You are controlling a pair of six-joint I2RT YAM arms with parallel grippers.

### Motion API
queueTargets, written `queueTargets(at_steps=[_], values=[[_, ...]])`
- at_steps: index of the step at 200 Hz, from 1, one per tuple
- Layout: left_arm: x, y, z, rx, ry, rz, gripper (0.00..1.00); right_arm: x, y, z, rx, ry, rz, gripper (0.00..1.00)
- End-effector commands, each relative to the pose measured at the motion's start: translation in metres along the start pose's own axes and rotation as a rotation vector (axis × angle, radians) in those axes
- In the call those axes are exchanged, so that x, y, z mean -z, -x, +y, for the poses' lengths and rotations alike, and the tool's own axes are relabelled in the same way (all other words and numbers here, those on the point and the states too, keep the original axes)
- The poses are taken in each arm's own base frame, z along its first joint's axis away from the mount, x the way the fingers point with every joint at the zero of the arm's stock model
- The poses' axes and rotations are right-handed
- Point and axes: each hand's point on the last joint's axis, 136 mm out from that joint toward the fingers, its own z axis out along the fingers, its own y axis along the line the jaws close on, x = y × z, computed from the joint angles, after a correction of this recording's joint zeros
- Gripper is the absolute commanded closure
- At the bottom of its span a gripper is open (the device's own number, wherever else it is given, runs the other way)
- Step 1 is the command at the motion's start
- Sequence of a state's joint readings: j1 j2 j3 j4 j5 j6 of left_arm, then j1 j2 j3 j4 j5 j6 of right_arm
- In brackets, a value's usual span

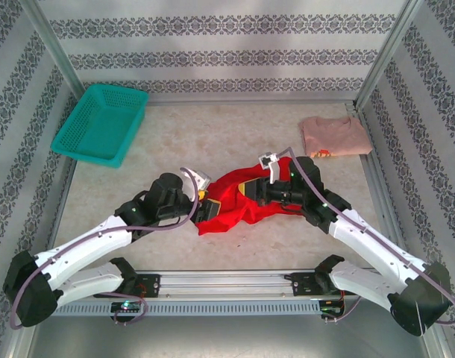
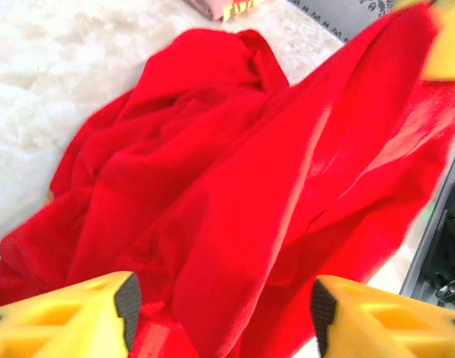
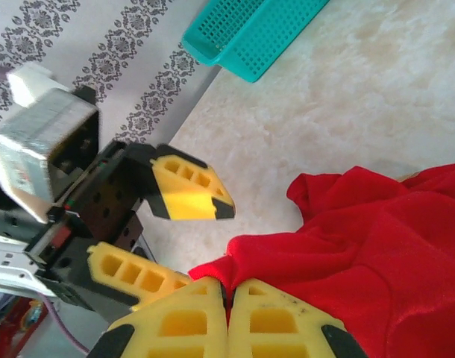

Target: Fold the inside-out t-shirt

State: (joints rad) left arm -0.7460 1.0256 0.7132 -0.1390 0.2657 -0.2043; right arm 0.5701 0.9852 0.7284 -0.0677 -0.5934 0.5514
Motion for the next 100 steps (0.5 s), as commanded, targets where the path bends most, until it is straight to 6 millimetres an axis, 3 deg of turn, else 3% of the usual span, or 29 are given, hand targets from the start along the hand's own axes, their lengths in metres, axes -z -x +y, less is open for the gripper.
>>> queueTargets(at_steps=[1,15,43,100], values=[[0.003,0.010,-0.007,-0.069,0.040,0.014,0.33,0.001,0.004,0.008,-0.025,0.056,-0.001,1.00],[0.007,0.020,-0.018,-0.105,0.044,-0.006,0.36,-0.001,0.004,0.004,-0.040,0.040,0.002,1.00],[0.002,0.029,-0.045,-0.124,-0.058,-0.013,0.53,-0.001,0.006,0.000,-0.052,0.030,-0.004,1.00],[-0.039,0.033,-0.033,-0.091,-0.017,0.036,0.47,0.002,0.004,-0.001,-0.052,0.025,-0.009,1.00]])
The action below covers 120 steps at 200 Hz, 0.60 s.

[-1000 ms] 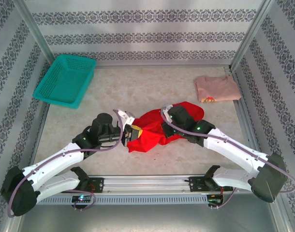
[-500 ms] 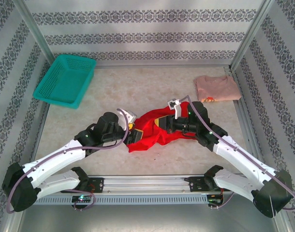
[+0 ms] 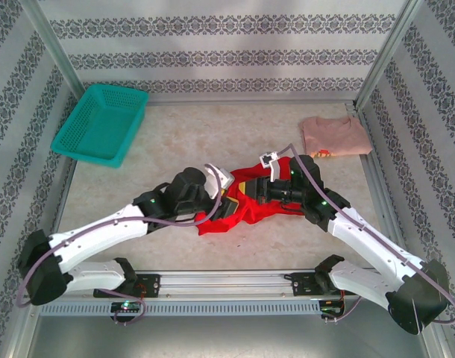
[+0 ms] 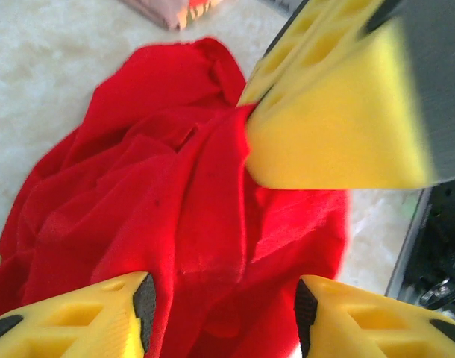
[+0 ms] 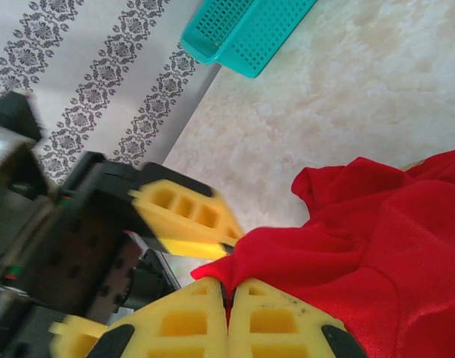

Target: Fold the inside-out t-shirt

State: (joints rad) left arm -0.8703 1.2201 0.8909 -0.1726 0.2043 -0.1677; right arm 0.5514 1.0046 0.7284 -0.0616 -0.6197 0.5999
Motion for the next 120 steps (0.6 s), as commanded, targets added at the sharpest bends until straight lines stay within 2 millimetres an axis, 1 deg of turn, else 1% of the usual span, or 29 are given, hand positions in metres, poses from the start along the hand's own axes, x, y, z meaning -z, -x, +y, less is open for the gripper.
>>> queueTargets(at_steps=[1,26,48,64,79,91,98,111,120], values=[[-0.005,0.017,0.004,0.005,0.017,-0.032,0.47,0.004,0.004,0.004,0.011,0.022,-0.019,1.00],[-0.009,0.017,0.013,0.020,0.027,-0.025,0.57,0.005,0.002,0.002,0.016,0.018,-0.013,1.00],[-0.007,0.021,0.016,0.032,0.011,-0.040,0.66,0.006,0.000,-0.001,0.022,0.010,-0.010,1.00],[-0.009,0.023,0.017,0.036,-0.008,-0.039,0.71,0.006,-0.001,0.000,0.027,0.020,-0.008,1.00],[-0.011,0.027,0.011,0.035,-0.053,-0.043,0.76,0.006,0.001,0.003,0.030,0.035,-0.012,1.00],[-0.013,0.029,0.006,0.029,-0.079,-0.040,0.82,0.006,0.001,0.004,0.034,0.041,-0.012,1.00],[-0.012,0.031,0.004,0.028,-0.097,-0.041,0.87,0.006,0.000,0.003,0.034,0.032,-0.008,1.00],[-0.008,0.034,-0.002,0.026,-0.139,-0.048,1.00,0.009,-0.001,-0.002,0.044,0.004,-0.015,1.00],[-0.003,0.036,-0.006,0.034,-0.161,-0.057,1.00,0.012,0.001,-0.006,0.048,-0.025,-0.023,1.00]])
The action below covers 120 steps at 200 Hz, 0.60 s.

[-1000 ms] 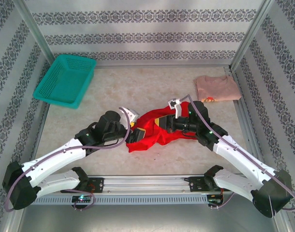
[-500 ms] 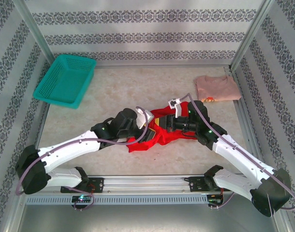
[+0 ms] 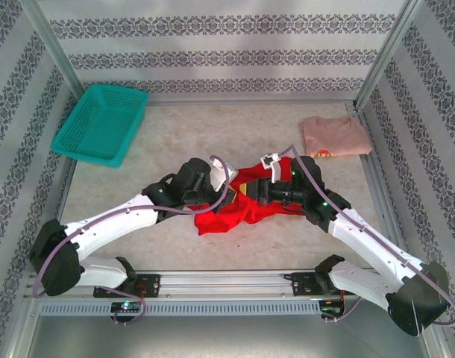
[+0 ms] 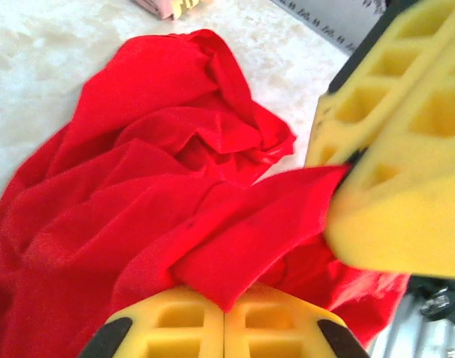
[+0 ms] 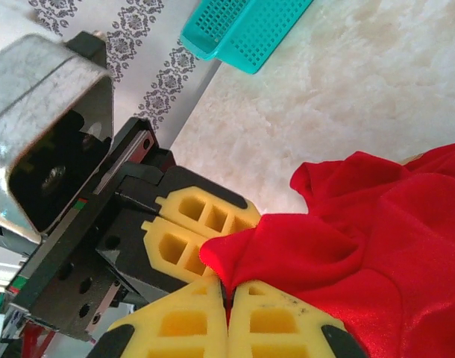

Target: Fold the inside-out t-shirt

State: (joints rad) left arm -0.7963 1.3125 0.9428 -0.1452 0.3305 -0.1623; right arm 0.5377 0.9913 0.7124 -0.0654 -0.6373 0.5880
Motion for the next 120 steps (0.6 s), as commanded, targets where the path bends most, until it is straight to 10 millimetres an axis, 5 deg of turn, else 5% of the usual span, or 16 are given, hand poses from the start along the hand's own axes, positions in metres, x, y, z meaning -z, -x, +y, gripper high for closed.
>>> queueTargets(at_steps=[1,29,41,85,120], values=[[0.013,0.025,-0.017,-0.004,-0.101,-0.068,1.00,0.010,0.004,-0.004,0.046,-0.033,-0.028,1.00],[0.052,0.040,-0.047,0.120,-0.346,-0.121,1.00,0.033,0.008,-0.054,0.072,-0.406,-0.031,1.00],[0.066,0.046,-0.056,0.206,-0.452,-0.139,1.00,0.035,0.005,-0.061,0.107,-0.489,0.001,0.91],[0.079,0.047,-0.030,0.421,-0.415,-0.125,1.00,0.042,0.002,-0.057,0.247,-0.591,0.065,0.69],[0.073,0.042,-0.019,0.437,-0.342,-0.099,1.00,0.037,-0.017,-0.016,0.398,-0.413,0.090,0.54]])
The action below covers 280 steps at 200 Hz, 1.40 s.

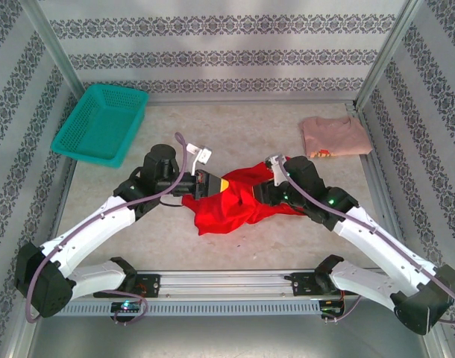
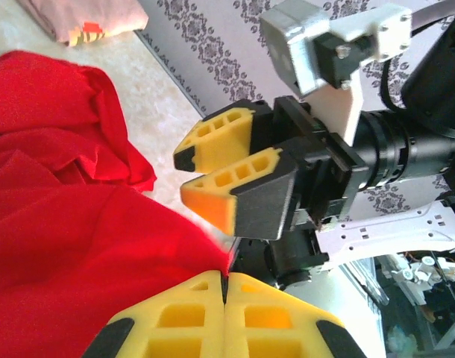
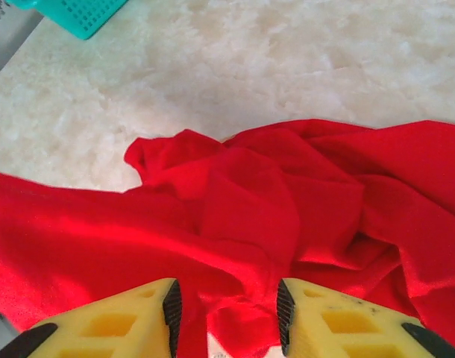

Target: Fold the inside-out t-shirt

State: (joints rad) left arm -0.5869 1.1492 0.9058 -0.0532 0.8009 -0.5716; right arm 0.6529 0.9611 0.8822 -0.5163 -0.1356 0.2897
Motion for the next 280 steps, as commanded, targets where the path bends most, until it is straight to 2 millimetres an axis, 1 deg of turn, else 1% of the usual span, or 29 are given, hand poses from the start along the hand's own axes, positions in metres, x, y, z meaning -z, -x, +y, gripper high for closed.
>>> queueTargets(at_steps=[1,17,31,41,67,80,95,109,125,136,143,149,159,175,192,206,220,227,234,243,255,269,280], values=[[0.004,0.000,0.001,0.051,0.018,0.011,1.00,0.015,-0.008,0.022,0.151,0.056,-0.016,0.53],[0.003,0.000,0.003,0.064,0.027,0.021,1.00,0.014,-0.015,0.035,0.219,0.056,-0.037,0.50],[0.003,0.001,0.002,0.072,0.029,0.021,1.00,0.011,-0.017,0.039,0.241,0.034,-0.064,0.50],[0.003,0.002,0.003,0.078,0.042,0.021,1.00,0.009,-0.018,0.047,0.264,0.049,-0.084,0.51],[0.002,0.005,0.004,0.097,0.055,0.029,1.00,-0.001,-0.030,0.056,0.356,-0.020,-0.107,0.51],[0.001,0.006,0.003,0.108,0.053,0.034,1.00,-0.011,-0.031,0.053,0.397,-0.100,-0.117,0.49],[0.002,0.006,0.002,0.110,0.054,0.037,1.00,-0.023,-0.024,0.044,0.420,-0.218,-0.134,0.47],[0.003,0.005,0.002,0.108,0.058,0.035,1.00,-0.031,-0.013,0.035,0.438,-0.328,-0.143,0.46],[0.005,0.004,0.002,0.106,0.067,0.036,1.00,-0.036,-0.004,0.029,0.449,-0.388,-0.136,0.46],[0.006,0.005,0.005,0.109,0.083,0.033,1.00,-0.036,-0.002,0.023,0.435,-0.411,-0.129,0.51],[0.007,0.005,0.008,0.110,0.102,0.031,1.00,-0.033,-0.001,0.020,0.417,-0.417,-0.129,0.57],[0.007,0.005,0.012,0.113,0.120,0.032,1.00,-0.029,-0.002,0.019,0.407,-0.411,-0.126,0.60],[0.008,0.006,0.016,0.115,0.141,0.028,1.00,-0.021,-0.001,0.018,0.380,-0.387,-0.139,0.71],[0.007,0.007,0.021,0.114,0.158,0.025,1.00,-0.010,-0.001,0.018,0.313,-0.300,-0.152,0.86],[0.007,0.006,0.026,0.107,0.184,0.031,1.00,-0.001,0.001,0.023,0.208,-0.155,-0.165,1.00],[0.008,0.005,0.030,0.097,0.210,0.035,1.00,0.006,0.005,0.027,0.118,-0.031,-0.175,1.00],[0.009,0.005,0.033,0.090,0.227,0.031,1.00,0.011,0.007,0.037,0.064,0.091,-0.168,1.00],[0.008,0.006,0.033,0.089,0.224,0.031,1.00,0.011,0.004,0.044,0.060,0.151,-0.143,1.00],[0.008,0.006,0.032,0.092,0.219,0.030,1.00,0.009,-0.001,0.047,0.079,0.168,-0.110,1.00],[0.007,0.007,0.031,0.098,0.209,0.028,1.00,0.003,-0.013,0.049,0.119,0.158,-0.067,0.88],[0.006,0.008,0.029,0.101,0.198,0.030,1.00,-0.006,-0.027,0.050,0.209,0.092,-0.038,0.71],[0.007,0.008,0.028,0.101,0.200,0.030,1.00,-0.016,-0.033,0.052,0.294,0.026,-0.025,0.60],[0.008,0.008,0.028,0.100,0.202,0.029,1.00,-0.025,-0.035,0.051,0.322,-0.027,-0.018,0.55]])
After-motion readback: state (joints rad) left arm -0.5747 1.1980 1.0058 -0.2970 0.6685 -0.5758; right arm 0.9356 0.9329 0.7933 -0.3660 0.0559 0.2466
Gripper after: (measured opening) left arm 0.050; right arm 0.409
